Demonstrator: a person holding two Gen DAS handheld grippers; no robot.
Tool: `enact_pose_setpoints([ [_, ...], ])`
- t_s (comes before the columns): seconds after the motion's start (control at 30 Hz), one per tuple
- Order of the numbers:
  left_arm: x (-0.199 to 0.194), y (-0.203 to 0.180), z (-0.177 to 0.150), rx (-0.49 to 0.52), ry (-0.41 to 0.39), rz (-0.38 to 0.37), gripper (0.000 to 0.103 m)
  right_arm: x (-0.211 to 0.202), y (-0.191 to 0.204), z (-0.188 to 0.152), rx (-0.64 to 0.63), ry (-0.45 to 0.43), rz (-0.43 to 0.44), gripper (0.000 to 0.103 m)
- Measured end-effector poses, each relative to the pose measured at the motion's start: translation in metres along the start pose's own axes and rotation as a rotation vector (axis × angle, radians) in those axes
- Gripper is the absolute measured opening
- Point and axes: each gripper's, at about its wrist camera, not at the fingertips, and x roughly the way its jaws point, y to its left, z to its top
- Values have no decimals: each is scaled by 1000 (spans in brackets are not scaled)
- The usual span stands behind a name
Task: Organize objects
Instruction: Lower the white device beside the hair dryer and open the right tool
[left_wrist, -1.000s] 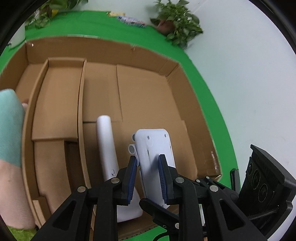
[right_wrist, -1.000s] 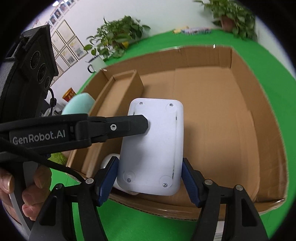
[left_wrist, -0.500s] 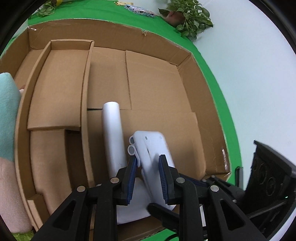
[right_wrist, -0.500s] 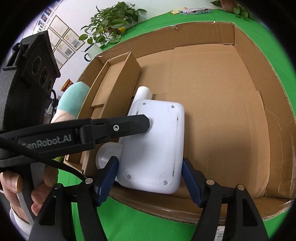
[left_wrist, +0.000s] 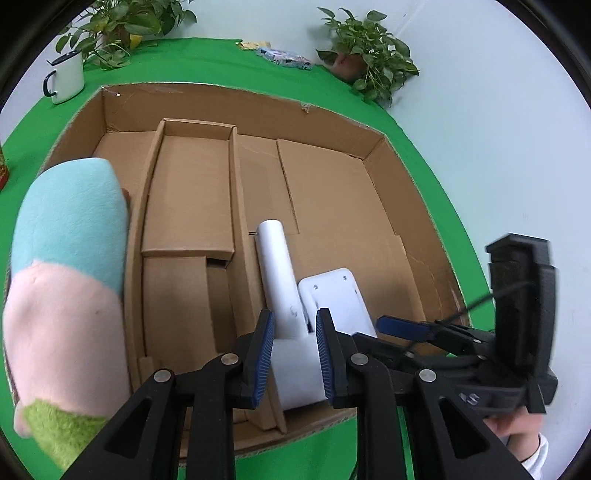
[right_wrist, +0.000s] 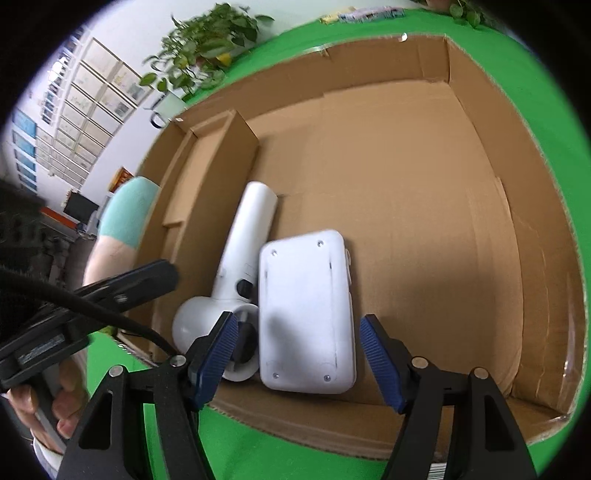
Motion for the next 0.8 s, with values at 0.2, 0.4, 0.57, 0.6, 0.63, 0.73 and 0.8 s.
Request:
enact_pose_setpoints([
  [0.2,-6,8,-10,-8,-20,3,21,5,-9,0,45,42,-11,43],
  [0.4,-9,11,-17,-10,-32,5,21,4,-13,-3,48,114,-15,36],
  [0.57,-5,16,-21,-25,-22,-7,21,3,-8,-5,4,158,-33,38],
  [0.6,-4,17,-22,-25,-22,-8,21,2,-8,-3,8,150,-23,40],
  [0.63,-4,17,-23,-24,-23,-7,21,0,-10,-3,14,138,-11,42],
  [0.73,-4,18,-26,-20,-26,-5,21,-7,-9,1,4,79,-18,53],
  [0.8,-7,17,-27,-16,-39,8,21,-16,-3,2,-30,10,-62,64],
])
